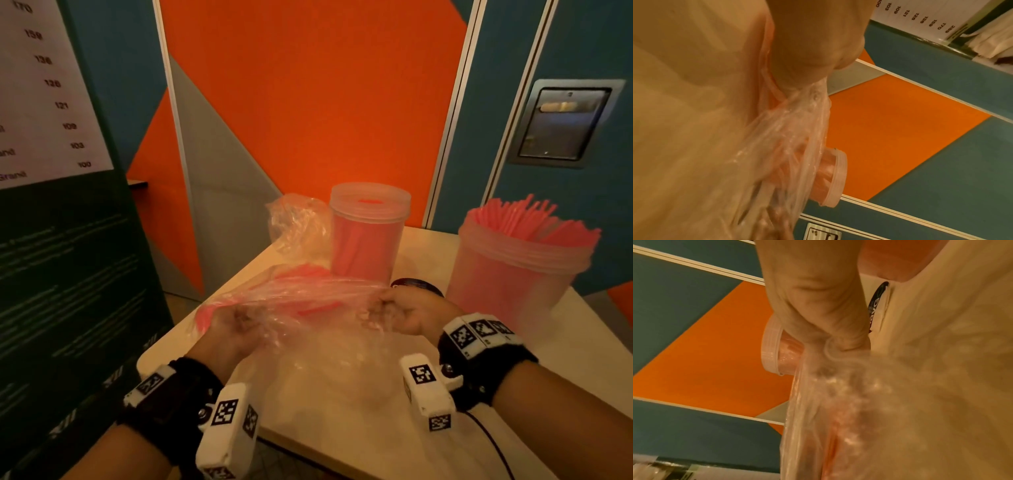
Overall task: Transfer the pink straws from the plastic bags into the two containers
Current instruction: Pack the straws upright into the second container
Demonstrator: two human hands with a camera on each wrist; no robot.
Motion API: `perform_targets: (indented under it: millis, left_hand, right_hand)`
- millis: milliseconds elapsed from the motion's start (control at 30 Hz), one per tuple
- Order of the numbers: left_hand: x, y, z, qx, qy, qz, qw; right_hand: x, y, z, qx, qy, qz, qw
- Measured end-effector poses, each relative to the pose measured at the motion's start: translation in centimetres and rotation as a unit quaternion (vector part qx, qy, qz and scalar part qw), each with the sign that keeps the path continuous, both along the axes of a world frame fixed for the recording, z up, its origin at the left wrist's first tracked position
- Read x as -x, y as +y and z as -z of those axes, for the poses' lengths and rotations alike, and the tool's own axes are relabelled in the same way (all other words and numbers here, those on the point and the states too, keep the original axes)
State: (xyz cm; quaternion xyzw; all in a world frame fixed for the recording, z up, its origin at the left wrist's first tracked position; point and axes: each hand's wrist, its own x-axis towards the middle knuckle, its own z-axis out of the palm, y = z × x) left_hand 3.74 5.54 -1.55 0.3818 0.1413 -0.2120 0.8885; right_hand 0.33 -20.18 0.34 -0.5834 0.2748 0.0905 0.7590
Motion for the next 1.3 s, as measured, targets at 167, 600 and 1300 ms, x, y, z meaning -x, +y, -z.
perform_targets:
  millis: [167,600,1300]
  left_hand:
    - [0.3,0.8,-0.8,0.014,0.016,0.086,0.996]
    - [-3.7,2.6,2.8,-0.146,-0.134,0.141,0.970]
    - [-4.3,4.6,2.5,-0.646,-0.635,0.022,0.424]
  right_hand:
    - [0.5,-0.5,-0.9,-0.070,-0.020,-0.020,0.997]
    - [1.8,-0.4,-0.9,0.210,0.055,-0.152,0.964]
    - [3.8,1.4,-2.2,0.594,-0.342,-0.072,0.724]
